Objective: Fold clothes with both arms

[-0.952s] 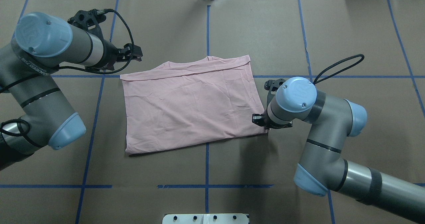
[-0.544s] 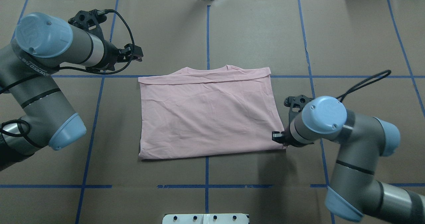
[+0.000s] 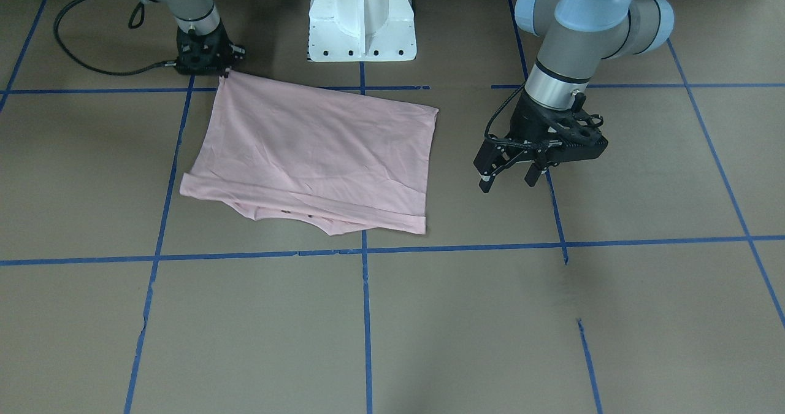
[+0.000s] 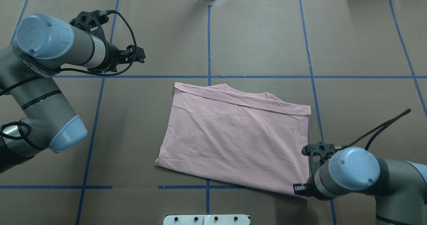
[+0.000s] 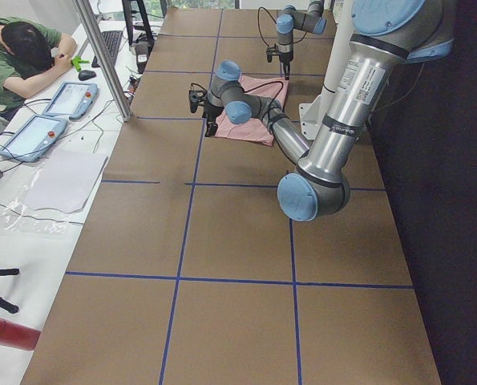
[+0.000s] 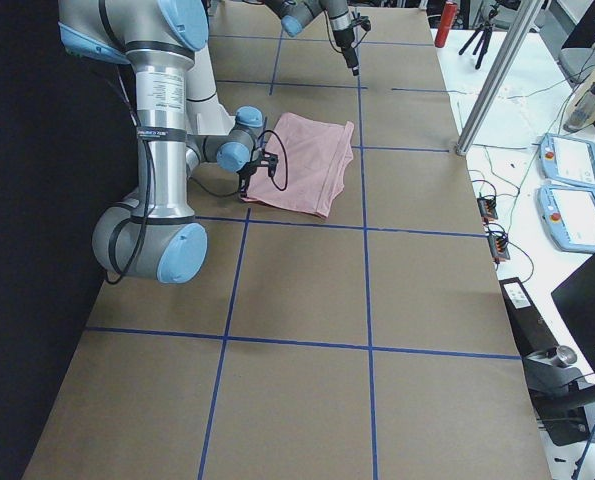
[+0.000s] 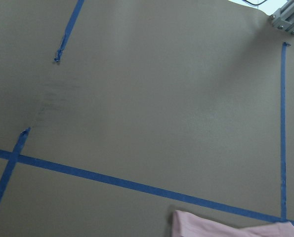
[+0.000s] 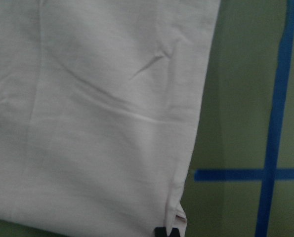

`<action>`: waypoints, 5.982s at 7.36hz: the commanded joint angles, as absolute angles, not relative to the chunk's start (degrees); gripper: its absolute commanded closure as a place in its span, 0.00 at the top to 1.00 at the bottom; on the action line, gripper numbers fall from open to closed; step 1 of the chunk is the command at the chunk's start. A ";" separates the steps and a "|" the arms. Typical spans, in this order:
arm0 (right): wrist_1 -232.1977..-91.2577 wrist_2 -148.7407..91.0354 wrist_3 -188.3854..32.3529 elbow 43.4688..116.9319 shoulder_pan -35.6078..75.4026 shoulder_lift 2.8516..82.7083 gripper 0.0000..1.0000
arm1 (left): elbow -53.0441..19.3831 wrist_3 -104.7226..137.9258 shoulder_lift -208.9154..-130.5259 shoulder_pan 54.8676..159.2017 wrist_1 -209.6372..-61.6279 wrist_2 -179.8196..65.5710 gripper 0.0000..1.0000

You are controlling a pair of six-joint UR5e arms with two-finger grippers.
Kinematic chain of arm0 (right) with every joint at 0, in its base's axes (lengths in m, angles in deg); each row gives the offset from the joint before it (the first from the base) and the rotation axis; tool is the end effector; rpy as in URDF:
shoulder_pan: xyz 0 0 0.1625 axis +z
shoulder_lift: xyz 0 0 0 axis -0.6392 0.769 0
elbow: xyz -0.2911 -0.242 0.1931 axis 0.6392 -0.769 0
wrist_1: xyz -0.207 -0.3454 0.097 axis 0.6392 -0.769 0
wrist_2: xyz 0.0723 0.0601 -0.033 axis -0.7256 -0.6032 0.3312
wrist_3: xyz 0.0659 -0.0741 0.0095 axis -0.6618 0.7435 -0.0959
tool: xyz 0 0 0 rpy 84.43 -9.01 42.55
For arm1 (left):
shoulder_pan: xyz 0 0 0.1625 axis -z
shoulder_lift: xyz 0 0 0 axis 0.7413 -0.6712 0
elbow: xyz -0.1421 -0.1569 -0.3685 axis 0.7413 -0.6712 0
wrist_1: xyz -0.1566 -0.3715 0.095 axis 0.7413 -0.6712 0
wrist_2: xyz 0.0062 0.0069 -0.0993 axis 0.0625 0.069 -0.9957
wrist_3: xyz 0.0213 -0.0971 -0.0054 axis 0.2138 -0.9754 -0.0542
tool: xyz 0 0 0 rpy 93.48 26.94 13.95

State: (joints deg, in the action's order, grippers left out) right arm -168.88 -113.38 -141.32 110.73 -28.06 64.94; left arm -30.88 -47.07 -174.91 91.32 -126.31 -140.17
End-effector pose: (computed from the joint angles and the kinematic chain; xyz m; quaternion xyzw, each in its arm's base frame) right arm -0.4264 -0.1935 0.3970 -0.0814 -0.3398 -0.0370 0.9362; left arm 0.3716 -0.5014 0.2666 0.1190 0.4697 -0.1817 0.8557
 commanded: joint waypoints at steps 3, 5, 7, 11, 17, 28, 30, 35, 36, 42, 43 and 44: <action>-168.13 -114.91 -149.12 113.32 -30.95 65.97 1.00 | -31.33 -53.61 -174.91 86.80 -126.32 -140.18 1.00; -165.76 -115.16 -148.62 113.42 -22.38 61.41 1.00 | -32.20 -71.76 -174.74 76.81 -123.53 -138.44 1.00; -165.40 -115.25 -147.57 113.15 -16.03 58.85 1.00 | -33.17 -83.14 -175.26 65.56 -117.29 -132.21 0.99; -165.49 -114.81 -146.68 112.19 -13.72 56.29 1.00 | -32.57 -88.02 -174.56 60.33 -116.12 -131.57 0.92; -165.49 -114.90 -146.68 112.19 -13.37 56.29 1.00 | -33.26 -87.15 -174.74 60.67 -115.94 -130.16 0.00; -165.40 -114.81 -146.86 112.36 -11.87 55.94 1.00 | -8.62 -60.00 -189.64 88.34 -122.23 -130.07 0.00; -165.40 -114.73 -147.03 112.27 -10.91 55.94 1.00 | -1.74 -58.67 -193.35 88.44 -130.67 -129.90 0.00; -165.49 -112.97 -147.38 111.84 -10.82 55.85 1.00 | 9.28 -53.68 -198.73 89.05 -137.31 -128.04 1.00; -165.49 -112.01 -147.30 111.23 -10.82 55.85 1.00 | 6.23 -53.57 -197.08 89.23 -136.17 -129.62 1.00; -165.75 -111.83 -147.38 110.69 -10.64 53.74 1.00 | -38.97 -85.89 -170.53 69.28 -116.30 -132.94 1.00; -165.75 -111.74 -147.38 110.69 -10.64 53.83 1.00 | -38.89 -91.92 -170.34 64.24 -116.21 -130.10 1.00; -165.75 -111.83 -147.30 110.60 -10.64 53.83 1.00 | -38.89 -96.94 -170.25 60.88 -115.95 -129.99 1.00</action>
